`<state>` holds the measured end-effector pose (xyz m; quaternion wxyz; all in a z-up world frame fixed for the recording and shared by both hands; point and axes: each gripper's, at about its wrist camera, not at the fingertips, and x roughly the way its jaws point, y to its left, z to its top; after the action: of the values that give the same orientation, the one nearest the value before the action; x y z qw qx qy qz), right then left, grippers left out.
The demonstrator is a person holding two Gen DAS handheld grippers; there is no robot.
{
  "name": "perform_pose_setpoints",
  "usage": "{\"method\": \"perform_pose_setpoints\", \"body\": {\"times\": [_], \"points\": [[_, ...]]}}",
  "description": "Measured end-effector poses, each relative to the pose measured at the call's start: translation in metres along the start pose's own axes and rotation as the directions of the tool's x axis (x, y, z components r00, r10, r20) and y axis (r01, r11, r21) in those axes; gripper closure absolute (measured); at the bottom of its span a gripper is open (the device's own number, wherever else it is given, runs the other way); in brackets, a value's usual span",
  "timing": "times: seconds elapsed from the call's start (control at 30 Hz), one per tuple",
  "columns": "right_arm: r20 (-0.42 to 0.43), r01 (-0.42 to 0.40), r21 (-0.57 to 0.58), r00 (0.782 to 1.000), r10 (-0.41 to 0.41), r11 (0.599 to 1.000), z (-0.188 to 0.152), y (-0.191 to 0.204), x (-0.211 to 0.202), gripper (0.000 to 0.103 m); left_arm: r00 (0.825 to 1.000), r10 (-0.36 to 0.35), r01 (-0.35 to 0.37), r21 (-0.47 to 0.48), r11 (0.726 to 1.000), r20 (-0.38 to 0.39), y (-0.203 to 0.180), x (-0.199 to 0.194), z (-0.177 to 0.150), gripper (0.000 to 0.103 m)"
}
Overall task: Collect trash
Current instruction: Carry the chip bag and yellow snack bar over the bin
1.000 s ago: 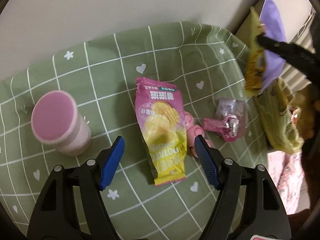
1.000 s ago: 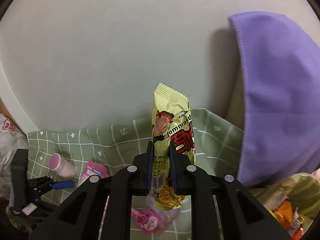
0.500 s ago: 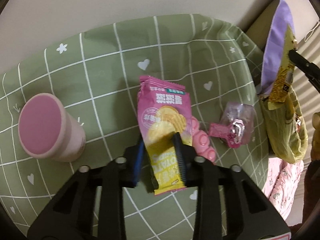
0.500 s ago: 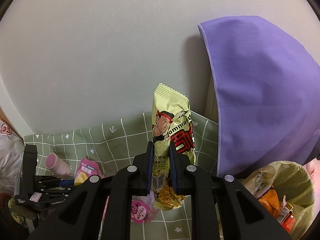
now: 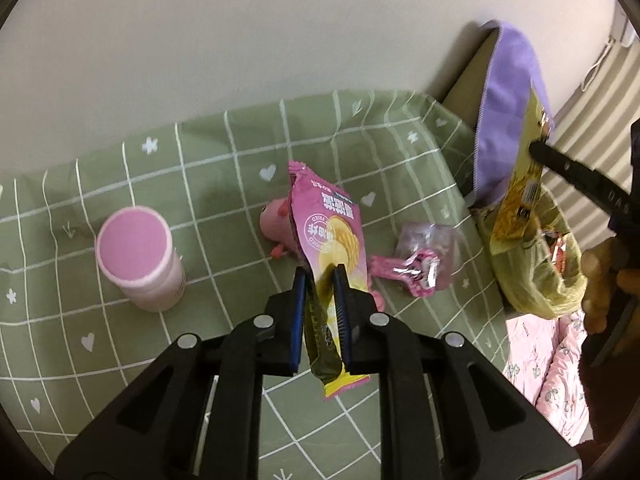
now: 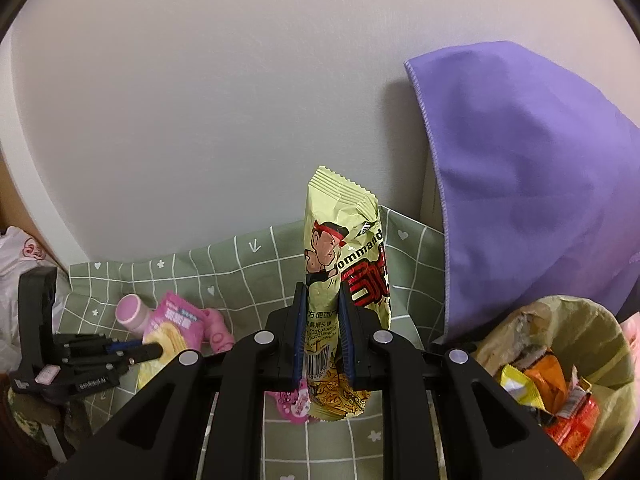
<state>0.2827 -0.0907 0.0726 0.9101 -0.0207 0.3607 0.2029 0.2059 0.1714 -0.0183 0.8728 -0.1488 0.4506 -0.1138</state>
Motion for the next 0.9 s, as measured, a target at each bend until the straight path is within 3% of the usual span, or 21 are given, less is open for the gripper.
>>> {"method": "perform_pose_setpoints", "body": {"times": [0.53, 0.73, 0.9], "points": [[0.118, 0.080, 0.073, 0.989, -0.088, 0.994, -0.012, -0.028, -0.084, 0.087, 0.987, -0.085, 0.058, 0.187, 0.981, 0.138, -0.065, -0.041, 0.052, 0.092], [0.189, 0.119, 0.087, 0.973, -0.134, 0.989, -0.018, -0.038, -0.123, 0.087, 0.968, -0.162, 0.114, 0.237, 0.965, 0.194, -0.087, -0.061, 0.083, 0.092], [0.209, 0.159, 0.119, 0.961, -0.181, 0.980, -0.028, -0.052, -0.146, 0.087, 0.950, -0.245, 0.185, 0.285, 0.940, 0.192, -0.117, -0.061, 0.091, 0.092]]}}
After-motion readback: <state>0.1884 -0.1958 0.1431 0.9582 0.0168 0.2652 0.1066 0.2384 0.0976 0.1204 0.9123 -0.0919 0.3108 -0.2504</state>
